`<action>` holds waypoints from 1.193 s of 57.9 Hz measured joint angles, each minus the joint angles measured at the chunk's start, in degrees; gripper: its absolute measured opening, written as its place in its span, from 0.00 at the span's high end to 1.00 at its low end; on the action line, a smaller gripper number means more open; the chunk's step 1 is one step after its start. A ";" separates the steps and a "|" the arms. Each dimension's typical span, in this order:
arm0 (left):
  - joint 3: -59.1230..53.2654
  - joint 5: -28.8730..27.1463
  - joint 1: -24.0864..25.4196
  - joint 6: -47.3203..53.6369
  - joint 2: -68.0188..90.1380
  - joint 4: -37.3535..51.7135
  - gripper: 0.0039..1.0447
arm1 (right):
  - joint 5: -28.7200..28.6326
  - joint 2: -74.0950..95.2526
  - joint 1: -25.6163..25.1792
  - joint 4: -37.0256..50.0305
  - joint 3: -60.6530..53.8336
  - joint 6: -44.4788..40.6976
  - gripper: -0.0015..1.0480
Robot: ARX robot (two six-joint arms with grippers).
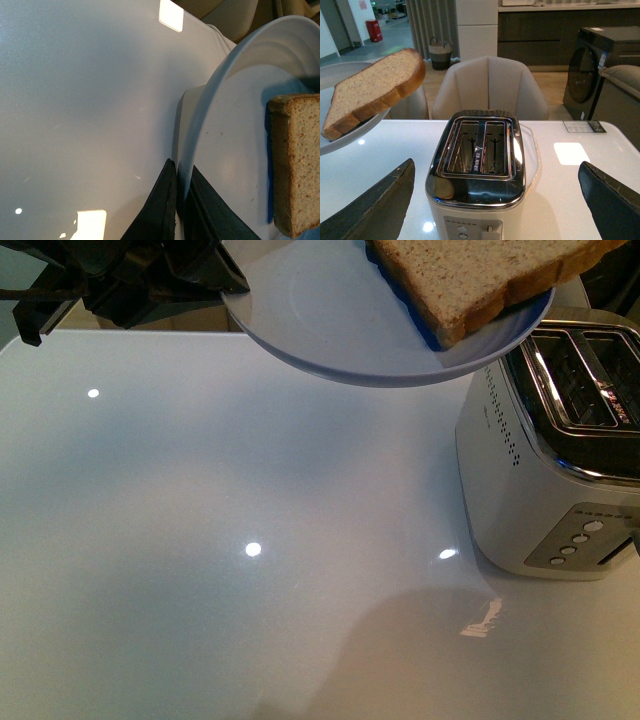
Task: Left arm holds plate, right arm toasts bread
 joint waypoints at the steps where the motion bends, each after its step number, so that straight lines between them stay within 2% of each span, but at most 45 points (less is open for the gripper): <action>1: 0.00 0.00 0.00 -0.02 0.00 0.00 0.97 | 0.00 0.02 0.00 0.00 0.00 0.00 0.09; 10: 0.00 -0.02 0.00 -0.04 0.00 0.00 0.97 | -0.50 0.28 -0.13 -0.37 0.15 0.09 0.09; 12: 0.00 0.00 0.00 -0.04 0.00 0.00 0.97 | -3.91 2.01 -0.92 -4.79 1.68 1.27 0.09; 14: 0.00 -0.02 0.00 -0.04 0.00 0.00 0.97 | -7.89 7.37 -1.31 -14.05 5.27 3.10 0.09; 16: 0.00 -0.02 0.00 -0.13 -0.02 0.00 0.97 | -9.27 10.36 -0.85 -18.25 6.78 4.07 0.09; 19: 0.00 0.07 -0.13 -0.13 -0.11 0.00 0.97 | -10.21 12.48 0.04 -21.31 7.30 5.42 0.09; 23: 0.00 0.11 -0.13 -0.13 -0.11 0.00 0.97 | -10.84 14.16 1.49 -21.03 7.39 7.19 0.09; 32: 0.00 -0.04 0.00 -0.17 -0.20 0.02 0.97 | -14.93 20.17 2.80 -15.17 10.12 12.13 0.09; 41: 0.00 0.07 -0.09 -0.15 -0.20 0.02 0.97 | -19.74 30.91 4.70 -3.67 14.27 18.95 0.09; 50: 0.00 -0.02 -0.07 -0.17 -0.20 0.02 0.97 | -20.22 44.41 7.52 10.86 18.71 25.44 0.09; 58: 0.00 0.00 -0.07 -0.17 -0.20 0.02 0.97 | -19.19 58.62 8.02 21.57 22.67 29.05 0.09; 69: 0.00 0.00 -0.07 -0.17 -0.20 0.02 0.97 | -18.01 69.90 7.93 28.37 26.25 32.74 0.09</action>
